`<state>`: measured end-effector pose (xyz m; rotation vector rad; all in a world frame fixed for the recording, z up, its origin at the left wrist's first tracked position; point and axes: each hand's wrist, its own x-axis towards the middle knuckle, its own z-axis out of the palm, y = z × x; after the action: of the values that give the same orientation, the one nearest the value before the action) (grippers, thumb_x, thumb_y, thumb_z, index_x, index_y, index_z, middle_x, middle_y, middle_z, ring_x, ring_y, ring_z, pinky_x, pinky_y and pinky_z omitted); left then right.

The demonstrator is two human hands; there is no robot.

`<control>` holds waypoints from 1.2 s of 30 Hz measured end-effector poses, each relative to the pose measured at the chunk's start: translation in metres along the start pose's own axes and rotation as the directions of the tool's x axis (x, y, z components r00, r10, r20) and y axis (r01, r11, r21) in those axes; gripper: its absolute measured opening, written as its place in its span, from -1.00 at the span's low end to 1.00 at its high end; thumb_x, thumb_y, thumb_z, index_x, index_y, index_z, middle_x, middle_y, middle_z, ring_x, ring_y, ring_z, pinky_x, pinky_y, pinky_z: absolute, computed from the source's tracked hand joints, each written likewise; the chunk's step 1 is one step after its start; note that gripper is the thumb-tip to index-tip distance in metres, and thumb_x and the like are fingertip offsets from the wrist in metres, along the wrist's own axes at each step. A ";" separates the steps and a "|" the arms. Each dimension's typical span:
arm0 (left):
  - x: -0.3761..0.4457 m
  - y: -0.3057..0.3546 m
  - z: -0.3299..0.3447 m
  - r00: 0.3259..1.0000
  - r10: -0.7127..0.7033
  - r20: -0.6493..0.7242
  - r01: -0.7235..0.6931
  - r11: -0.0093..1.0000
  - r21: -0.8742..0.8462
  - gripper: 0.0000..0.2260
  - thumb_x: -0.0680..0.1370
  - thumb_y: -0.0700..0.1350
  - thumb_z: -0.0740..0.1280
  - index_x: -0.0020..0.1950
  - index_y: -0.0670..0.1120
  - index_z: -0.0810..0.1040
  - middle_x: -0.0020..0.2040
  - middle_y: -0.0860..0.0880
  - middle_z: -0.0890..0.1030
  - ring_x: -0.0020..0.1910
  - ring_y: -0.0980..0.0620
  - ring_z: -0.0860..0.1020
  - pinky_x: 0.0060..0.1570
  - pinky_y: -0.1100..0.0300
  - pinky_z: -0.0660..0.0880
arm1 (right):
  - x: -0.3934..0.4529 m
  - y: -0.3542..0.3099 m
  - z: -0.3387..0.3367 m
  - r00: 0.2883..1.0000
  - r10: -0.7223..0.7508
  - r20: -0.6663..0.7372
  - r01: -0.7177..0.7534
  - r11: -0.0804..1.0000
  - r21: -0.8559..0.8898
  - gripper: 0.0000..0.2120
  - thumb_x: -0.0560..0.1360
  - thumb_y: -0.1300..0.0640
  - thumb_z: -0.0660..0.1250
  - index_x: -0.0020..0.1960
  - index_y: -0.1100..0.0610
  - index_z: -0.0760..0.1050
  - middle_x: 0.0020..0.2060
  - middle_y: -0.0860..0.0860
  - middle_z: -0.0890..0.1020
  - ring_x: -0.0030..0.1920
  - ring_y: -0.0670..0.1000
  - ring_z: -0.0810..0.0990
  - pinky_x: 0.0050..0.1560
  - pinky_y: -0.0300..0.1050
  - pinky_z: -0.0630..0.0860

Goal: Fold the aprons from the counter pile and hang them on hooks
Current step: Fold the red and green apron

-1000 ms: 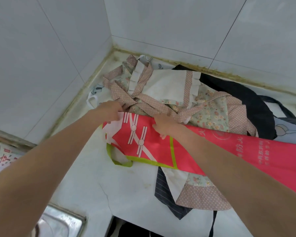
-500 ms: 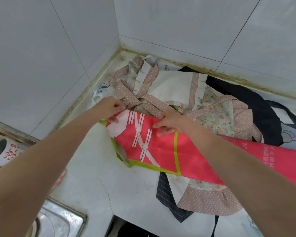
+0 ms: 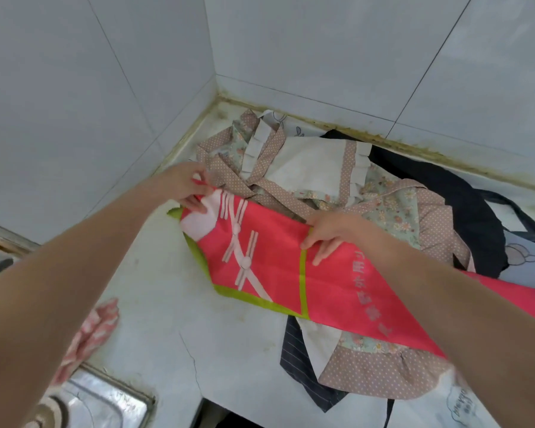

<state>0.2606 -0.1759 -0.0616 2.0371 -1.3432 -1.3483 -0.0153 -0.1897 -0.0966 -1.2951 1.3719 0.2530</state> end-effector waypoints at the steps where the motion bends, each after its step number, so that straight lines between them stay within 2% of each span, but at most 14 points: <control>1: 0.005 0.011 -0.006 0.993 0.082 -0.085 -0.079 0.996 0.044 -0.83 0.54 -0.28 0.32 -0.21 -0.11 0.41 -0.24 -0.20 0.52 -0.54 0.11 0.59 -0.56 0.34 0.49 | -0.003 -0.002 -0.003 1.000 -0.026 -0.003 0.026 0.998 0.055 -0.32 0.49 0.36 0.34 0.51 0.20 0.10 0.49 0.25 0.10 -0.45 0.04 0.66 -0.40 -0.22 0.60; 3: 0.018 0.044 -0.014 0.894 0.286 -0.344 -0.216 0.950 0.226 -0.91 0.52 -0.24 0.35 -0.16 -0.11 0.49 -0.12 -0.22 0.54 -0.37 0.15 0.62 -0.36 0.32 0.51 | -0.008 -0.011 -0.017 0.997 -0.071 -0.026 0.075 0.975 0.209 -0.46 0.48 0.40 0.33 0.41 0.25 0.28 0.44 0.21 0.27 -0.41 0.04 0.67 -0.37 -0.23 0.61; 5: 0.025 0.082 -0.015 0.711 0.431 -0.555 -0.330 0.902 0.278 -0.84 0.51 -0.21 0.35 0.07 -0.19 0.52 0.06 -0.21 0.58 -0.02 -0.06 0.61 -0.03 0.22 0.47 | -0.014 -0.026 -0.028 0.994 -0.102 -0.041 0.110 0.893 0.436 -0.77 0.48 0.44 0.30 0.13 0.35 0.45 0.18 0.24 0.51 -0.39 0.06 0.66 -0.38 -0.22 0.60; 8: 0.027 0.121 0.001 0.598 0.553 -0.580 -0.544 0.812 0.213 -0.66 0.53 -0.26 0.27 0.30 -0.22 0.38 0.26 -0.16 0.46 0.13 -0.06 0.53 0.01 0.41 0.41 | -0.010 -0.047 -0.044 0.973 -0.117 -0.199 0.223 0.700 0.678 -0.89 0.47 0.51 0.26 -0.16 0.35 0.46 -0.16 0.22 0.55 -0.36 0.13 0.62 -0.44 -0.14 0.60; 11: 0.026 0.115 0.036 0.654 0.615 -0.440 -0.538 0.787 0.301 -0.61 0.52 -0.28 0.24 0.35 -0.16 0.36 0.28 -0.13 0.45 0.22 -0.04 0.47 0.18 0.22 0.38 | 0.008 -0.055 -0.061 0.938 -0.091 -0.335 0.327 0.559 0.762 -0.81 0.47 0.53 0.23 -0.25 0.32 0.43 -0.24 0.20 0.52 -0.32 0.11 0.58 -0.40 -0.11 0.62; 14: 0.020 0.070 0.087 0.782 0.577 -0.235 -0.487 0.802 0.346 -0.67 0.51 -0.29 0.26 0.27 -0.15 0.45 0.21 -0.14 0.49 0.19 -0.07 0.47 0.18 0.19 0.33 | 0.022 -0.046 -0.068 0.916 -0.072 -0.395 0.362 0.572 0.736 -0.83 0.49 0.49 0.21 -0.17 0.27 0.42 -0.22 0.15 0.50 -0.25 0.07 0.55 -0.11 -0.09 0.64; 18: 0.011 0.018 0.143 0.974 0.210 0.081 -0.225 0.925 0.307 -0.93 0.56 -0.22 0.26 0.03 -0.15 0.44 -0.06 -0.14 0.56 -0.06 -0.10 0.58 0.04 -0.03 0.52 | 0.023 -0.012 -0.063 0.817 0.017 -0.576 0.409 0.687 0.601 -0.72 0.53 0.41 0.21 0.11 0.13 0.23 -0.21 0.08 0.42 -0.35 0.01 0.49 -0.34 -0.18 0.55; 21: -0.006 0.013 0.164 0.958 -0.096 0.271 0.108 0.994 -0.031 -0.85 0.60 -0.20 0.25 -0.15 -0.23 0.42 -0.30 -0.16 0.56 -0.39 0.02 0.59 -0.25 0.16 0.61 | 0.000 0.029 -0.061 0.759 -0.019 -0.651 0.314 0.886 0.340 -0.87 0.51 0.38 0.22 -0.16 0.19 0.41 -0.34 0.08 0.45 -0.40 0.00 0.45 -0.37 -0.20 0.46; 23: -0.012 0.010 0.167 0.910 -0.173 0.378 0.240 0.960 -0.140 -0.78 0.59 -0.17 0.27 -0.16 -0.30 0.47 -0.32 -0.22 0.58 -0.46 0.05 0.61 -0.35 0.24 0.60 | -0.015 0.061 -0.056 0.800 -0.055 -0.597 0.156 0.980 0.120 -0.81 0.48 0.38 0.24 -0.29 0.25 0.50 -0.40 0.12 0.51 -0.37 0.05 0.50 -0.29 -0.14 0.50; 26: -0.022 0.007 0.167 0.794 -0.177 0.582 0.307 0.943 -0.132 -0.74 0.58 -0.17 0.30 0.03 -0.41 0.52 -0.19 -0.27 0.64 -0.31 0.01 0.66 -0.26 0.29 0.60 | -0.036 0.101 -0.042 0.857 0.028 -0.514 -0.019 1.000 0.021 -0.83 0.53 0.28 0.26 -0.19 0.30 0.55 -0.32 0.12 0.54 -0.27 0.05 0.52 -0.19 -0.11 0.50; 28: -0.031 0.005 0.174 0.739 -0.146 0.658 0.286 0.952 -0.110 -0.76 0.58 -0.22 0.28 0.12 -0.39 0.53 -0.10 -0.24 0.64 -0.23 0.05 0.67 -0.22 0.34 0.58 | -0.044 0.123 -0.030 0.861 0.057 -0.506 -0.076 0.997 -0.016 -0.77 0.53 0.17 0.29 -0.28 0.22 0.49 -0.36 0.09 0.49 -0.27 0.05 0.49 -0.17 -0.11 0.41; 31: -0.039 0.003 0.189 0.772 -0.114 0.625 0.319 0.920 -0.226 -0.88 0.56 -0.30 0.28 0.03 -0.34 0.52 -0.04 -0.25 0.61 -0.21 0.03 0.66 -0.26 0.34 0.58 | -0.053 0.138 -0.008 0.862 0.113 -0.494 -0.080 0.993 0.088 -0.77 0.52 0.03 0.32 -0.06 0.22 0.53 -0.19 0.12 0.47 -0.15 0.07 0.45 -0.12 -0.16 0.32; 34: -0.049 0.000 0.201 0.838 -0.110 0.534 0.336 0.875 -0.347 -0.93 0.54 -0.35 0.29 -0.14 -0.25 0.46 -0.11 -0.20 0.57 -0.32 0.06 0.66 -0.34 0.35 0.57 | -0.051 0.151 0.005 0.822 0.150 -0.550 -0.103 0.988 0.116 -0.51 0.49 -0.03 0.36 0.27 0.28 0.43 0.11 0.11 0.52 0.10 0.10 0.50 0.02 -0.14 0.40; 36: -0.056 0.000 0.205 0.884 -0.101 0.457 0.296 0.877 -0.379 -0.87 0.53 -0.35 0.31 -0.22 -0.25 0.47 -0.23 -0.15 0.57 -0.46 0.18 0.61 -0.42 0.41 0.52 | -0.053 0.150 0.013 0.805 0.173 -0.568 -0.057 0.975 0.216 -0.54 0.46 0.06 0.42 0.24 0.30 0.45 0.05 0.15 0.55 -0.01 0.10 0.52 -0.10 -0.11 0.48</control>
<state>0.0811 -0.0872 -0.1320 1.6602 -0.8591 -2.0704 -0.1396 -0.0980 -0.1351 -1.1720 1.9514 -0.2202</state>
